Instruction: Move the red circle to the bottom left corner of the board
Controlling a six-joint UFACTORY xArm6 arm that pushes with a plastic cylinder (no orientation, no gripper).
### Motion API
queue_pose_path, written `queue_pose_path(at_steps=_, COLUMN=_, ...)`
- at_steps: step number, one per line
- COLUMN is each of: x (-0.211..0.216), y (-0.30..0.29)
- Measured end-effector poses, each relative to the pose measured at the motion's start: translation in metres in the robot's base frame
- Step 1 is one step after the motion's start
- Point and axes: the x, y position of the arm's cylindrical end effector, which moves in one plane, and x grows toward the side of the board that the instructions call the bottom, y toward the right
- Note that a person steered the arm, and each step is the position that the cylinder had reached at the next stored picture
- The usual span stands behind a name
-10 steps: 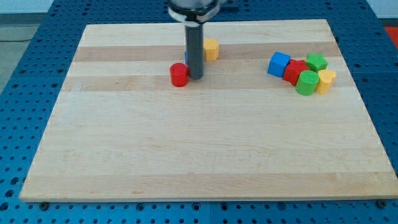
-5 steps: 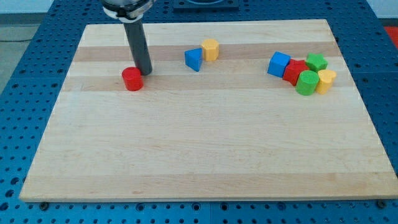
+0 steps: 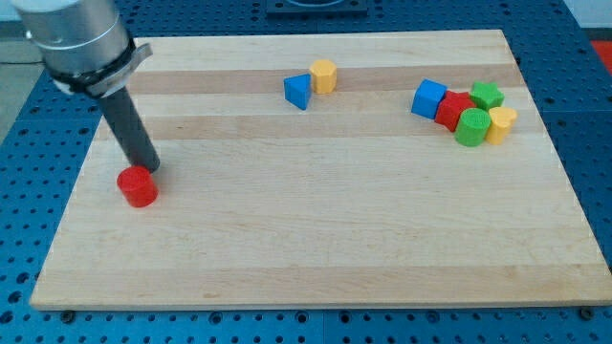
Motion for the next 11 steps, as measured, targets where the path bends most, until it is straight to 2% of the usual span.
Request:
queue_pose_path(at_steps=4, x=0.076, y=0.014)
queue_pose_path(at_steps=6, x=0.086, y=0.072)
queue_pose_path(at_steps=7, x=0.107, y=0.071)
queue_pose_path(at_steps=9, x=0.108, y=0.032)
queue_pose_path(at_steps=11, x=0.094, y=0.052)
